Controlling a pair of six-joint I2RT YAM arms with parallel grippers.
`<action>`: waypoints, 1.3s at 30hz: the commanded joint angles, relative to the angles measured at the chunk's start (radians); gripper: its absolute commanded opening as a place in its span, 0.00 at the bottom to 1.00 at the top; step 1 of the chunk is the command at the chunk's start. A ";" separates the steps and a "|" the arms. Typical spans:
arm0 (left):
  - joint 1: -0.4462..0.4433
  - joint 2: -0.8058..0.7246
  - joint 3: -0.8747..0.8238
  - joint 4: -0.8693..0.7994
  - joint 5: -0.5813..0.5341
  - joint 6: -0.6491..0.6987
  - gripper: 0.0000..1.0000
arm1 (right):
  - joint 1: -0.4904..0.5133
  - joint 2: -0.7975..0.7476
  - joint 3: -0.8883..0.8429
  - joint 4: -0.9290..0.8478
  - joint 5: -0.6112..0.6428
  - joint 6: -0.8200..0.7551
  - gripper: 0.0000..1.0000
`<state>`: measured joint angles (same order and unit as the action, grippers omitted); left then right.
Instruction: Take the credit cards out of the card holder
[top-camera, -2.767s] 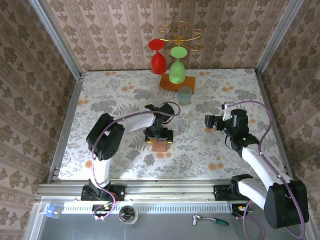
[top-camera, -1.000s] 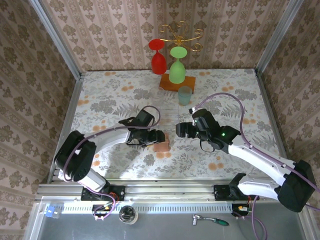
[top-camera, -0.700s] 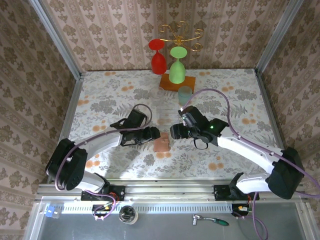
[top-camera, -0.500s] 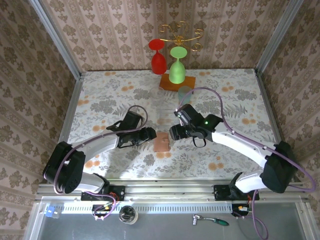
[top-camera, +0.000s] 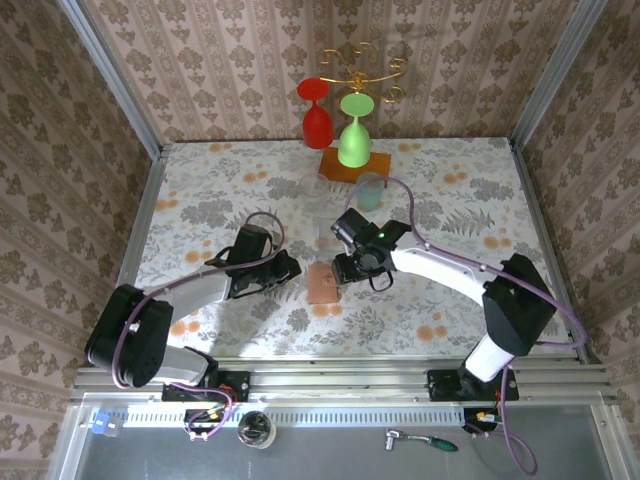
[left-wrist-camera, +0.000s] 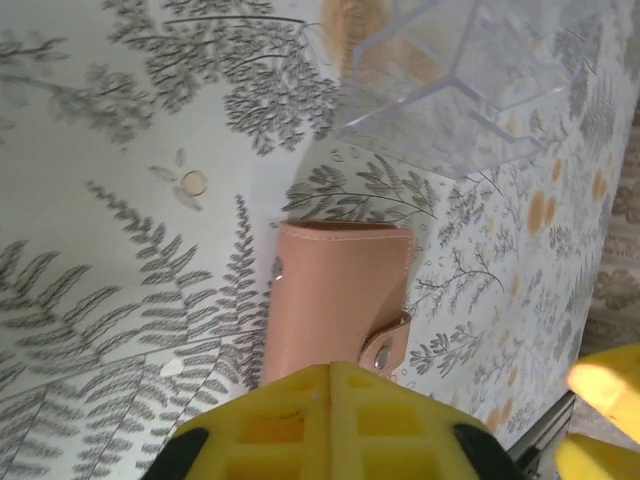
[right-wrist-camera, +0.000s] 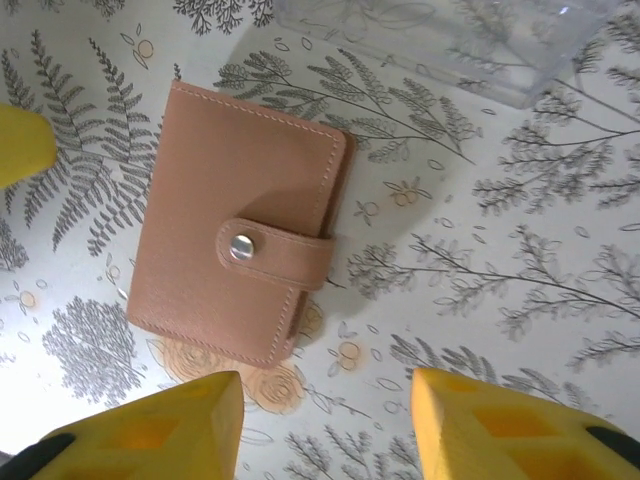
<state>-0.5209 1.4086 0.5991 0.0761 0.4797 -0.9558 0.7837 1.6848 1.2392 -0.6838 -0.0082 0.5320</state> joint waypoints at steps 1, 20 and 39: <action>0.008 0.042 -0.025 0.111 0.065 -0.022 0.00 | 0.028 0.058 0.078 -0.038 0.006 0.087 0.47; 0.034 0.145 -0.015 0.159 0.152 -0.011 0.00 | 0.089 0.335 0.343 -0.212 0.119 0.249 0.32; 0.058 0.155 -0.022 0.140 0.194 0.011 0.00 | 0.090 0.396 0.333 -0.167 0.073 0.278 0.29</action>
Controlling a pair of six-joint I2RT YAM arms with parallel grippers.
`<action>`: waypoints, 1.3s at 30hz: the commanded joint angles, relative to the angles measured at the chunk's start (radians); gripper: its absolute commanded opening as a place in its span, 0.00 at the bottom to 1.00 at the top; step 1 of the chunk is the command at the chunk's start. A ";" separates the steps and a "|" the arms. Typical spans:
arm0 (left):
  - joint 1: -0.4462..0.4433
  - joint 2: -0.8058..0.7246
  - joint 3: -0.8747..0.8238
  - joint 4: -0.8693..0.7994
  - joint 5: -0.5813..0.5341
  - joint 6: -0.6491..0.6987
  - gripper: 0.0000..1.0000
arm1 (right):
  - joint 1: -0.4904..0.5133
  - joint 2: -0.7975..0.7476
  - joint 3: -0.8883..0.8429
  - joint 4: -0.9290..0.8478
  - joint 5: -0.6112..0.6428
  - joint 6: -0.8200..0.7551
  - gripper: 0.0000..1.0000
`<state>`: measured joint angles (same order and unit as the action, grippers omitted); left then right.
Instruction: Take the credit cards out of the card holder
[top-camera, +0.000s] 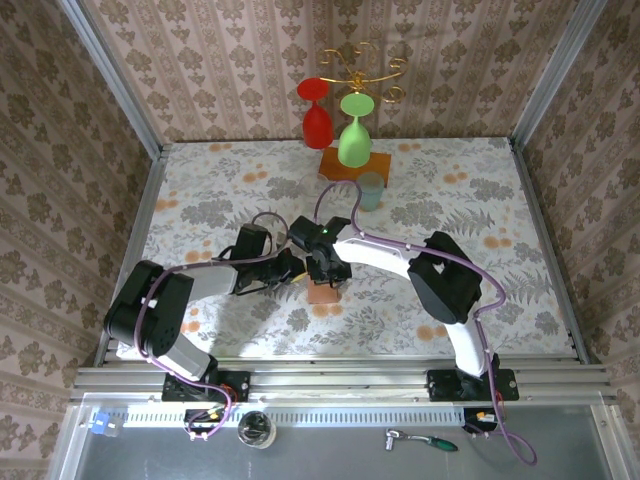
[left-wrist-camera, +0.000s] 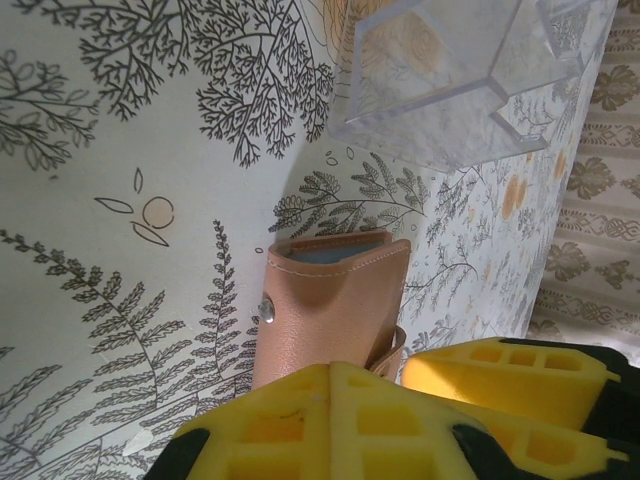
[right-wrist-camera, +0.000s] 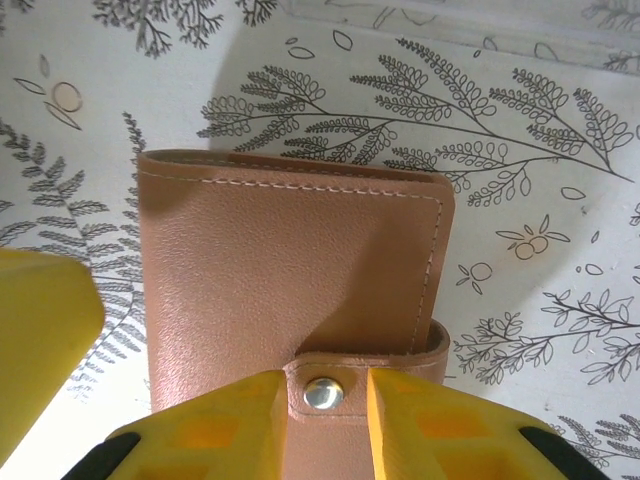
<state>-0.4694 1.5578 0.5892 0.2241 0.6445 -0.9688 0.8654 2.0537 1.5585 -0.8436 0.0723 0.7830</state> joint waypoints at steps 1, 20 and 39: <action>0.006 0.006 -0.012 -0.008 0.031 0.024 0.00 | 0.008 0.029 0.008 0.003 -0.009 0.028 0.29; 0.007 0.008 -0.019 -0.014 0.032 0.019 0.00 | 0.006 0.056 -0.035 0.038 -0.040 0.038 0.32; -0.042 0.042 0.038 -0.050 0.015 0.013 0.00 | -0.005 -0.014 -0.106 0.084 -0.031 0.033 0.16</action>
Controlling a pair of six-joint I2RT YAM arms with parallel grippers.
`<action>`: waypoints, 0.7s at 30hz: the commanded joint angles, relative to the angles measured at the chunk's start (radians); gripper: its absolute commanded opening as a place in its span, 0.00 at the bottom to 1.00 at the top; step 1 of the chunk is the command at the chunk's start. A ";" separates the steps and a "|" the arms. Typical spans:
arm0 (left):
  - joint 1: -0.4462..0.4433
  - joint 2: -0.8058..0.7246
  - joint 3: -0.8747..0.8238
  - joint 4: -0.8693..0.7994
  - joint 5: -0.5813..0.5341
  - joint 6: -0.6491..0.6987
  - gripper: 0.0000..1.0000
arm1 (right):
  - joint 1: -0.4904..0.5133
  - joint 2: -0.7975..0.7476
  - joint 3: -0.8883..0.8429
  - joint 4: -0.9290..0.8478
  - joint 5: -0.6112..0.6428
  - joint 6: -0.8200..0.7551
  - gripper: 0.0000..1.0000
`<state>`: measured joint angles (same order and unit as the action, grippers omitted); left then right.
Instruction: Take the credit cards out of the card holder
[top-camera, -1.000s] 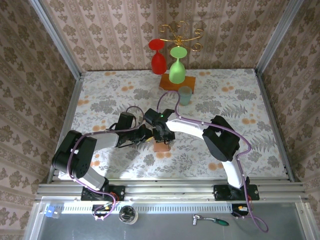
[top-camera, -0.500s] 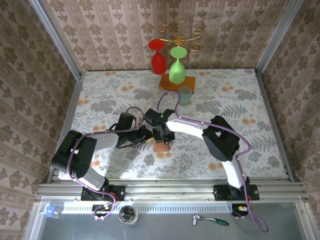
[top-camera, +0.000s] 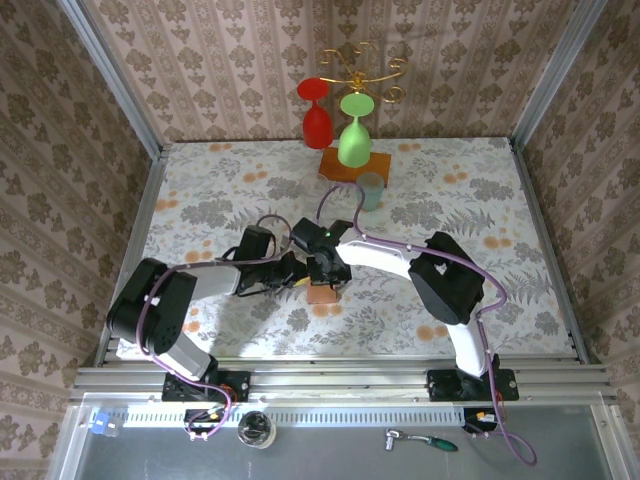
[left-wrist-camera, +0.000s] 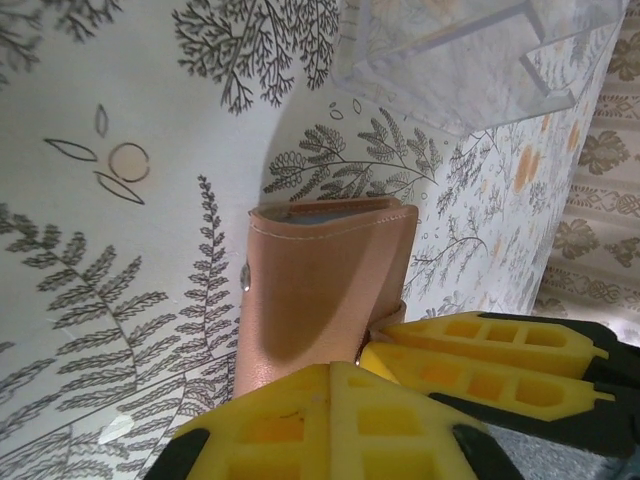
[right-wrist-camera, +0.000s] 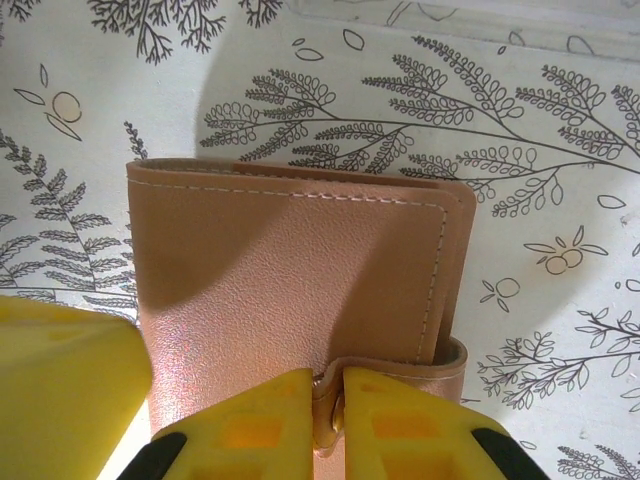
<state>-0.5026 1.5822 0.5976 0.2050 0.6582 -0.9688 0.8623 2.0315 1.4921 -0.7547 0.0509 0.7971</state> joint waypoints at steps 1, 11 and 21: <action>-0.011 0.022 0.030 -0.031 -0.001 0.013 0.00 | -0.002 -0.003 -0.038 -0.010 -0.004 0.018 0.18; -0.008 0.014 0.036 -0.051 -0.008 0.014 0.00 | -0.016 -0.084 -0.039 -0.091 0.094 -0.010 0.24; 0.009 -0.008 0.037 -0.074 -0.008 0.024 0.00 | -0.058 -0.173 -0.157 -0.055 0.106 -0.016 0.24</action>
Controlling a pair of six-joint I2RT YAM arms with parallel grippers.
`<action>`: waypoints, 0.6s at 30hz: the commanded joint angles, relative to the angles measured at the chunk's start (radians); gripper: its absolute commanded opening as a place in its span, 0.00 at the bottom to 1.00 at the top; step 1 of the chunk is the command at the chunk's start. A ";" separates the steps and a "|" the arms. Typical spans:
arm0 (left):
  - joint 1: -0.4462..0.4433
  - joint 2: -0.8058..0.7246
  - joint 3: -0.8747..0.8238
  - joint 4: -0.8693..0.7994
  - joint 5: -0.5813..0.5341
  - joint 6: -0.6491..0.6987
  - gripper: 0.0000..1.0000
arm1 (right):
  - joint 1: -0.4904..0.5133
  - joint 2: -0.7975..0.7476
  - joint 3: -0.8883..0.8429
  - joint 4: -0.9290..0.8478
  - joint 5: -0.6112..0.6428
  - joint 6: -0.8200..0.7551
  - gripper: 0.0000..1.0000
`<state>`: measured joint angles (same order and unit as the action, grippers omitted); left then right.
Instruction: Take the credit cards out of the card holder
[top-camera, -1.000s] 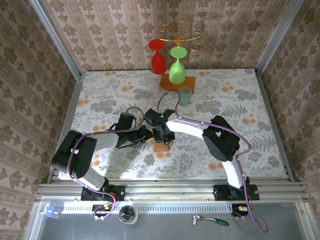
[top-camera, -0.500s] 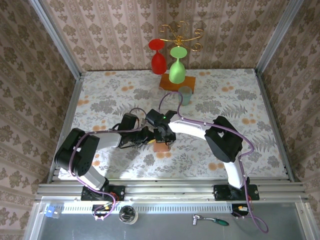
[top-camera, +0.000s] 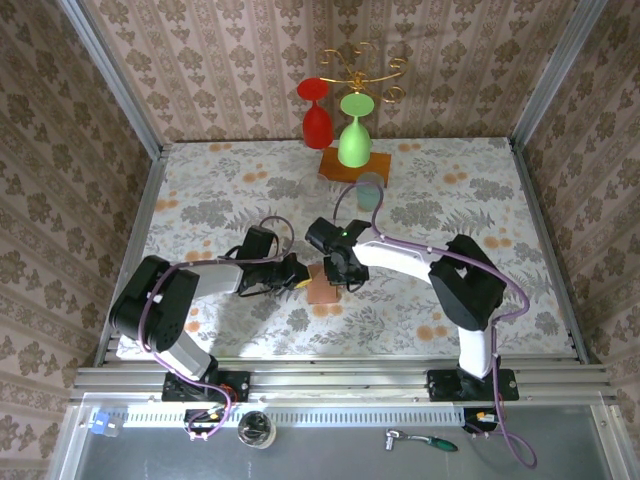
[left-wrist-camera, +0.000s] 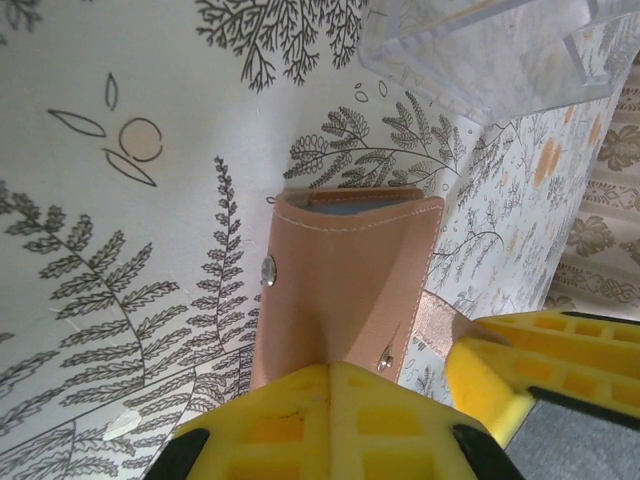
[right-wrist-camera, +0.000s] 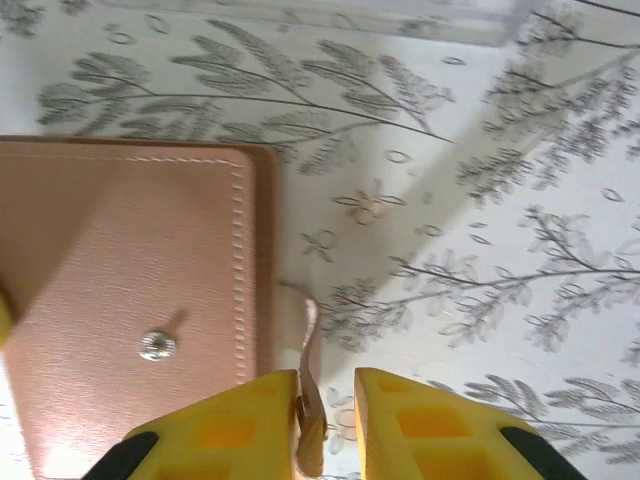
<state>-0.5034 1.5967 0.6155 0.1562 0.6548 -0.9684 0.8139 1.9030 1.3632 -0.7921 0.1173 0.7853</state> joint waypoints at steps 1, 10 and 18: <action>0.011 -0.024 0.019 -0.028 -0.004 0.023 0.00 | -0.015 -0.050 -0.039 -0.011 0.037 -0.005 0.24; 0.022 -0.037 0.027 -0.067 -0.039 0.033 0.06 | -0.043 -0.069 -0.129 0.103 -0.050 0.006 0.25; 0.027 -0.050 0.052 -0.125 -0.054 0.051 0.15 | -0.056 -0.056 -0.165 0.191 -0.105 0.013 0.25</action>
<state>-0.4862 1.5784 0.6395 0.0780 0.6159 -0.9463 0.7650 1.8633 1.2152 -0.6491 0.0479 0.7860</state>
